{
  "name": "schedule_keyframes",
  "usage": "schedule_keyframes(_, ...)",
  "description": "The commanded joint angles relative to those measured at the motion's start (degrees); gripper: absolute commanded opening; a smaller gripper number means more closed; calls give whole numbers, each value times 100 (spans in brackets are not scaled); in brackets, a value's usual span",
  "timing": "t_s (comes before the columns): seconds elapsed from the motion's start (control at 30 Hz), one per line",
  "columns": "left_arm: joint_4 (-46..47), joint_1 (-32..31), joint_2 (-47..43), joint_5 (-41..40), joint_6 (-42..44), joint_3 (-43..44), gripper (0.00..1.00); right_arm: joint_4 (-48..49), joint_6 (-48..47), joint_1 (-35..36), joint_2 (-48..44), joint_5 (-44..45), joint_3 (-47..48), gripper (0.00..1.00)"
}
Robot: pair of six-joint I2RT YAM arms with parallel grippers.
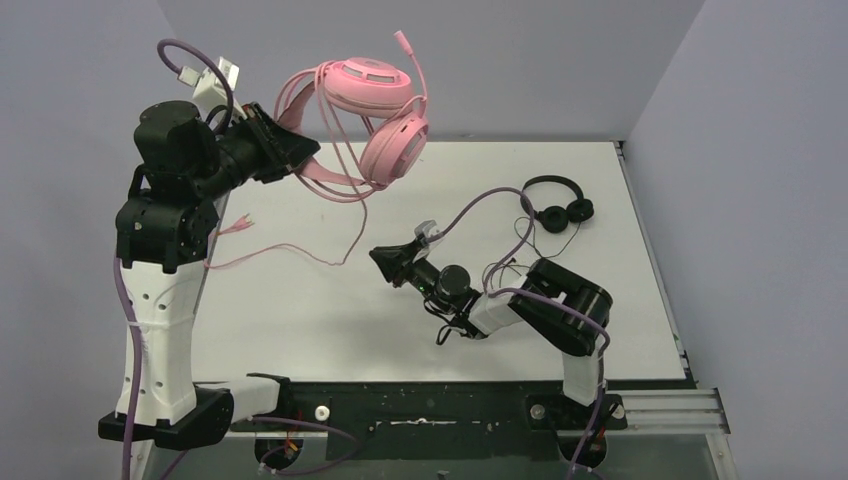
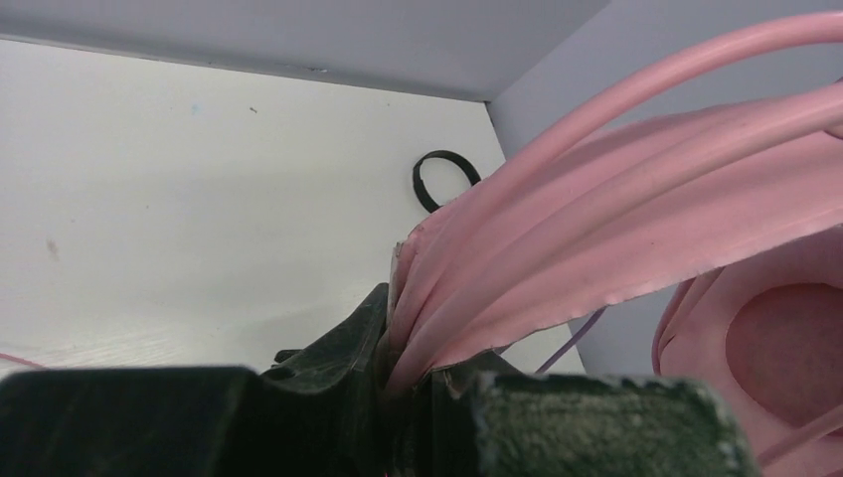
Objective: Wrap the headphones
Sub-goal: Wrap the headphones cable around the headphones.
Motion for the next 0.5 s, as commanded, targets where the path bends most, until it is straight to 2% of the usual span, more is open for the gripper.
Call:
schedule_keyframes(0.0, 818, 47, -109, 255, -446, 341, 0, 835, 10, 48, 375, 394, 464, 16)
schedule_keyframes(0.1, 674, 55, -37, 227, -350, 465, 0, 827, 25, 41, 465, 177, 567, 24)
schedule_keyframes(0.13, 555, 63, 36, 206, -298, 554, 0, 843, 5, 19, 419, 95, 457, 30)
schedule_keyframes(0.2, 387, 77, 107, 163, -216, 678, 0, 845, -128, -2, 225, -41, 79, 50)
schedule_keyframes(0.27, 231, 88, 144, 107, -120, 771, 0, 801, -287, -53, -57, -289, -448, 63)
schedule_keyframes(0.33, -26, 91, 215, -10, 53, 921, 0, 451, -448, -68, -348, -593, -686, 73)
schedule_keyframes(0.4, -215, 91, 245, -169, 187, 1002, 0, -92, -554, -19, -635, -937, -699, 91)
schedule_keyframes(0.47, -251, 91, 227, -247, 241, 974, 0, -302, -816, 189, -812, -1085, -609, 95)
